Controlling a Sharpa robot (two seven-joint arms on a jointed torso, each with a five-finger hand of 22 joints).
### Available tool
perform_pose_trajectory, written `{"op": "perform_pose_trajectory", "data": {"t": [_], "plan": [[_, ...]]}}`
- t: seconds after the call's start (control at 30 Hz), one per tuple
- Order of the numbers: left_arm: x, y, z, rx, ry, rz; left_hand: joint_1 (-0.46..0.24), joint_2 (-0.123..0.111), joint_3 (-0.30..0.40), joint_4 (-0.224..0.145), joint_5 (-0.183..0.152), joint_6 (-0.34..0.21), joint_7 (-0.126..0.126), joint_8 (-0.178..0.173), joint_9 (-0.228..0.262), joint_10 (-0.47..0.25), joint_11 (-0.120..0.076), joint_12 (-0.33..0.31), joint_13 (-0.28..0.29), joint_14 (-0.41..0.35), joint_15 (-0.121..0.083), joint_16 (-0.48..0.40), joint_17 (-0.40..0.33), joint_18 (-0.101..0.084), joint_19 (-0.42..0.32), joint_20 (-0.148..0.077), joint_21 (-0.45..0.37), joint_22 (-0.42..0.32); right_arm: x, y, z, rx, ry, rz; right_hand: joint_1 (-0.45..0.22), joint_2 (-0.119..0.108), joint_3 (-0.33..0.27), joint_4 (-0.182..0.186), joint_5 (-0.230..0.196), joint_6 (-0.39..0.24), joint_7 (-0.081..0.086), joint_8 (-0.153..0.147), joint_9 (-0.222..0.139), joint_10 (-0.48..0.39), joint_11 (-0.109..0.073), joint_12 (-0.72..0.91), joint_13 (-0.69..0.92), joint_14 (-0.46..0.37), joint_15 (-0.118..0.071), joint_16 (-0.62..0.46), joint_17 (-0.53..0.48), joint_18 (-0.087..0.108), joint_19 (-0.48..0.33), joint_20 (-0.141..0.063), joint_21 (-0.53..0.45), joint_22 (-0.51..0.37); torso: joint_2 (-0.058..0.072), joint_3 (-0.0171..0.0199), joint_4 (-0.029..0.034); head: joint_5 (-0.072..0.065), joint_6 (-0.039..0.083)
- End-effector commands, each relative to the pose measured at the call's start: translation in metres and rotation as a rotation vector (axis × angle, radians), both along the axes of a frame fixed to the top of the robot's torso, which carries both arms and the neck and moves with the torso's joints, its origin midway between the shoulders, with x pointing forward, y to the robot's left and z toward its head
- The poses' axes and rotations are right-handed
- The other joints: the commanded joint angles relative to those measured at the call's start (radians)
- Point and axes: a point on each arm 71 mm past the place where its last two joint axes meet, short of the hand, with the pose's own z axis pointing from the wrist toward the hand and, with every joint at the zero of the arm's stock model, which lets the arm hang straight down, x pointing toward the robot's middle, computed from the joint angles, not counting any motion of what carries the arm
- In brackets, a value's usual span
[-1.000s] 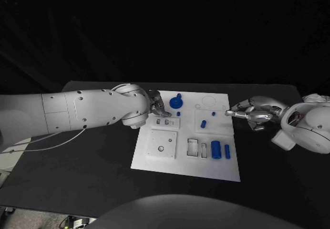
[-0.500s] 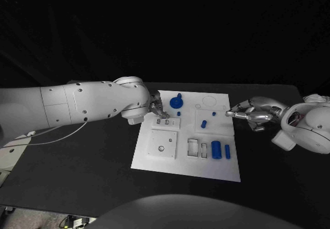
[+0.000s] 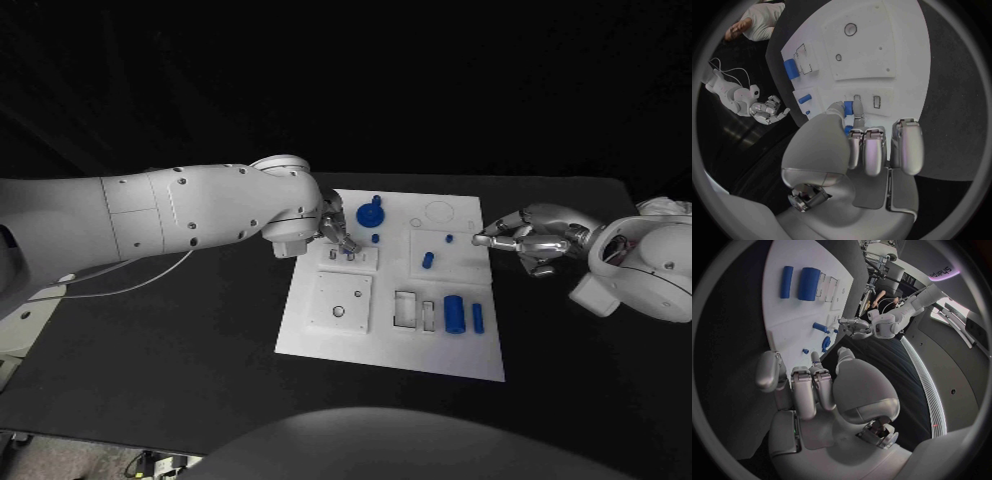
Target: Assemble the parts on the task board
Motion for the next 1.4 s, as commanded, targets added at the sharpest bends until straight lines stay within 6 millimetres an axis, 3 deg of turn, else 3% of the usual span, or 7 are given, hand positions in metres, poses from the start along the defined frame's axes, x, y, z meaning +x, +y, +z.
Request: {"op": "perform_pose_trajectory", "data": {"t": [0.03, 0.2, 0.7, 1.4], "plan": [[-0.0012, 0.0046, -0.0025, 0.074, 0.061, 0.043, -0.011, 0.002, 0.022, -0.016, -0.007, 0.039, -0.036, -0.002, 0.0, 0.102, -0.005, -0.004, 0.263, 0.103, -0.007, 0.002, 0.263, -0.007, 0.018, -0.007, -0.002, 0.147, -0.0011, 0.0023, -0.0019, -0.003, 0.019, 0.019, 0.012, 0.002, 0.005, -0.001, 0.004, 0.001, 0.004, -0.007, -0.001, 0.108, 0.005, -0.003, 0.26, 0.106, 0.004, 0.003, 0.263, 0.02, -0.004, 0.0, -0.006, 0.145, -0.001, 0.0003, -0.0003, 0.003, 0.0], [0.0, 0.0038, -0.0032, 0.085, 0.068, 0.04, -0.016, 0.002, 0.027, -0.016, -0.011, 0.036, -0.034, -0.005, -0.001, 0.102, -0.004, -0.004, 0.263, 0.103, -0.007, 0.002, 0.263, -0.007, 0.018, -0.007, -0.003, 0.146, -0.0012, 0.0026, -0.0031, -0.002, 0.022, 0.02, 0.012, 0.002, 0.005, -0.001, 0.004, 0.001, 0.004, -0.007, -0.001, 0.108, 0.005, -0.003, 0.26, 0.106, 0.004, 0.003, 0.263, 0.02, -0.004, 0.0, -0.006, 0.145, -0.001, 0.0001, 0.0016, 0.004, 0.0], [0.003, -0.0034, -0.0082, 0.103, 0.068, 0.023, -0.04, -0.003, 0.042, -0.017, -0.037, 0.025, -0.03, -0.017, -0.003, 0.102, 0.0, -0.004, 0.263, 0.103, -0.004, 0.002, 0.263, -0.006, 0.017, -0.005, -0.007, 0.145, -0.0015, 0.0027, -0.0047, 0.001, 0.025, 0.021, 0.013, 0.002, 0.005, -0.001, 0.005, 0.001, 0.004, -0.007, -0.001, 0.108, 0.005, -0.003, 0.26, 0.106, 0.004, 0.003, 0.263, 0.021, -0.007, 0.0, -0.008, 0.144, -0.001, -0.0001, -0.0013, 0.009, 0.0], [0.0074, 0.0023, -0.01, 0.152, 0.069, 0.034, -0.048, -0.004, 0.046, -0.017, -0.044, 0.023, -0.028, -0.02, -0.003, 0.102, 0.001, -0.004, 0.263, 0.103, -0.003, 0.002, 0.263, -0.006, 0.017, -0.004, -0.008, 0.145, -0.0019, 0.0022, -0.0053, 0.0, 0.029, 0.021, 0.013, 0.002, 0.005, -0.001, 0.005, 0.001, 0.004, -0.007, -0.001, 0.108, 0.005, -0.003, 0.26, 0.106, 0.004, 0.003, 0.263, 0.021, -0.007, 0.0, -0.008, 0.144, -0.001, -0.0003, 0.0011, 0.016, 0.0]]}}
